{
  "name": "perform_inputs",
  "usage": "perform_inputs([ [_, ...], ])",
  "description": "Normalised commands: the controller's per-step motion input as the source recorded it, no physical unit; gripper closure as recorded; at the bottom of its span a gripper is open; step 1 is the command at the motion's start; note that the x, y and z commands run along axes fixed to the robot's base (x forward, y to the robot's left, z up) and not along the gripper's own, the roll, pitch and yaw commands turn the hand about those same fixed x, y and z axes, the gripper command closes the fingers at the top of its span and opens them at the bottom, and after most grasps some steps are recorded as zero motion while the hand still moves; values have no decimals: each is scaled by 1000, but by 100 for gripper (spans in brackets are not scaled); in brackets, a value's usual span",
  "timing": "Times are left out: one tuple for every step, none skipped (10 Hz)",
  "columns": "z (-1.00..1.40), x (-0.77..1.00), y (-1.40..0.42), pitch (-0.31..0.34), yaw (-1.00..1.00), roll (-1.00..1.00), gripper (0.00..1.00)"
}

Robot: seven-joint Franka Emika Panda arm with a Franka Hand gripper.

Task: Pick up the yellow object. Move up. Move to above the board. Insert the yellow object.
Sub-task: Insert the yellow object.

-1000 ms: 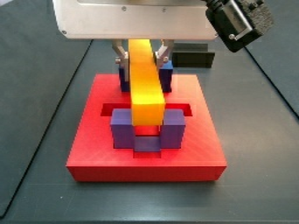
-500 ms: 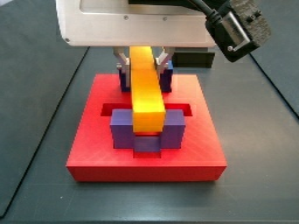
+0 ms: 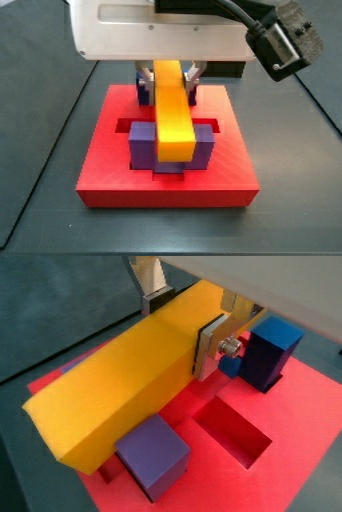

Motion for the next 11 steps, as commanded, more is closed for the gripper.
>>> perform_inputs([
  [-263,189,89,16,-54,101,100],
  [-103,37,20,4,-40,20,100],
  [0,0,0,0,-31,0,100],
  [-14,0,0,0,0,-3,100],
  [-306,0,0,-10,-11,-116,100],
  [-449,0,3,-6,-43,-147,100],
  [-500,0,43,-29,-14,-176,100],
  [-491,0,9,-46,0,-156,100],
  [-320,0,0,-36,0,-154,100],
  [-69,0,0,-13,0,-73,100],
  [-40,0,0,-4,0,-59,100],
])
